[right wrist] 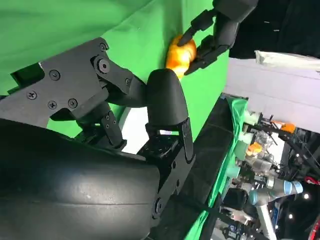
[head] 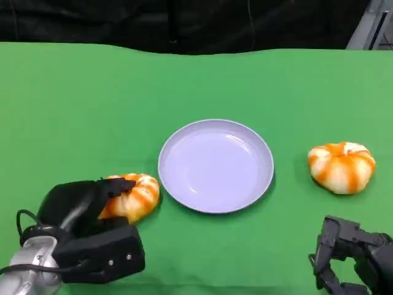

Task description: Grasp the bread from the table and place it into the plate.

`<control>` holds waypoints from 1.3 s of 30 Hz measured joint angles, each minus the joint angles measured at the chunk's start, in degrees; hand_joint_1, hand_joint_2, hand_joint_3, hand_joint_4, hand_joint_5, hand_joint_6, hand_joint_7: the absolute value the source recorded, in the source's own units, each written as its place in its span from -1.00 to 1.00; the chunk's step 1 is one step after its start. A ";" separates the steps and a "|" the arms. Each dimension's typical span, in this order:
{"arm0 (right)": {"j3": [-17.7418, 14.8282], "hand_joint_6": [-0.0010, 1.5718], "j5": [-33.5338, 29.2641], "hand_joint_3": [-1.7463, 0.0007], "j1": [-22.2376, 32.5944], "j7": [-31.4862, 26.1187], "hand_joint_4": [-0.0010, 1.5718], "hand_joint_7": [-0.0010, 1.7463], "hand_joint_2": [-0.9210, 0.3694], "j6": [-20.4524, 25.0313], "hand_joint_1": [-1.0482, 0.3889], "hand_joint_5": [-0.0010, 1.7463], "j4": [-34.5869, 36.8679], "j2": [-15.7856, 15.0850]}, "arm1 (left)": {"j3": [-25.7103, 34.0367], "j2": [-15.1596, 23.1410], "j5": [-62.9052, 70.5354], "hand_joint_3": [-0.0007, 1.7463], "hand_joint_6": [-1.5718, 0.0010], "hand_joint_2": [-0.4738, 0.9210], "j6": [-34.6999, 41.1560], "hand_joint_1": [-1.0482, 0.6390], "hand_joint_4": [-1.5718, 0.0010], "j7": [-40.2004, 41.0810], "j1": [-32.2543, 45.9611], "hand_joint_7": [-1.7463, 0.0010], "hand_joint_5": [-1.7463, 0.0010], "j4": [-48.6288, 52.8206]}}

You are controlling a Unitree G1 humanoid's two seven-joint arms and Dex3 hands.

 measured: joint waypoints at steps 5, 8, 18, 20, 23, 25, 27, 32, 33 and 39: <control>0.03 -0.12 -0.05 -0.14 0.02 -0.14 0.04 0.92 -0.62 0.00 0.29 1.00 -0.05 -0.01 | 1.22 0.75 -2.89 -0.29 0.10 0.85 -4.18 0.24 0.05 0.71 0.07 -0.78 -0.99 -1.09; 0.03 -0.13 -0.01 -0.15 0.02 -0.12 0.03 0.92 -0.62 0.00 0.30 1.00 -0.11 -0.02 | 1.45 0.79 -3.00 -0.18 0.19 0.78 -5.12 0.22 0.06 1.24 0.06 -0.90 -1.00 -2.12; -0.10 -0.13 0.26 -0.16 -0.03 0.20 0.03 0.93 -0.62 -0.03 0.31 1.00 -0.07 -0.18 | 6.33 2.60 -5.07 0.09 0.21 0.59 -1.88 0.14 0.09 -2.13 1.02 -0.89 -1.00 -21.93; -0.11 -0.14 0.30 -0.15 -0.08 0.30 0.03 0.93 -0.63 -0.03 0.29 1.00 -0.06 -0.19 | 6.60 2.56 -5.14 0.06 0.20 0.60 -1.62 0.12 0.10 -2.76 0.97 -0.85 -1.00 -25.01; -0.26 -0.14 0.69 -0.14 -0.18 0.57 0.03 0.93 -0.65 -0.09 0.27 1.00 0.33 -0.21 | 6.16 1.11 -5.10 0.01 0.20 0.62 -0.46 0.10 0.09 -3.77 -0.10 -0.88 -1.00 -27.12; -0.37 -0.14 0.67 -0.13 -0.42 0.66 0.02 0.94 -0.65 -0.27 0.27 1.00 0.76 -0.23 | 4.62 -1.07 -4.48 0.02 0.20 0.62 0.42 0.09 0.08 -3.76 -2.44 -0.89 -1.00 -26.37; -0.36 -0.14 0.59 -0.13 -0.89 0.76 0.02 0.95 -0.65 -0.75 0.27 1.00 1.33 -0.22 | 2.66 -3.58 -3.87 0.02 0.20 0.62 1.34 0.09 0.07 -3.79 -5.96 -0.89 -1.00 -24.00; -0.52 -0.15 0.75 -0.11 -0.98 0.80 0.02 0.95 -0.64 -1.42 0.24 1.00 1.93 -0.21 | -1.31 -8.16 -2.18 -0.08 0.19 0.67 1.68 0.08 0.07 -3.76 -14.42 -0.85 -1.00 -14.48; -0.45 -0.15 0.86 -0.11 -1.10 0.85 0.02 0.95 -0.63 -1.43 0.25 1.00 1.94 -0.17 | -2.10 -9.16 -1.92 -0.14 0.18 0.70 1.80 0.09 0.08 -3.65 -16.19 -0.83 -1.00 -11.35; -0.38 -0.13 0.98 -0.12 -1.24 0.76 0.03 0.95 -0.62 -1.49 0.27 1.00 2.09 -0.07 | -5.26 -14.04 -1.98 -0.33 0.16 0.83 0.53 0.10 0.09 -2.36 -22.67 -0.74 -1.00 4.71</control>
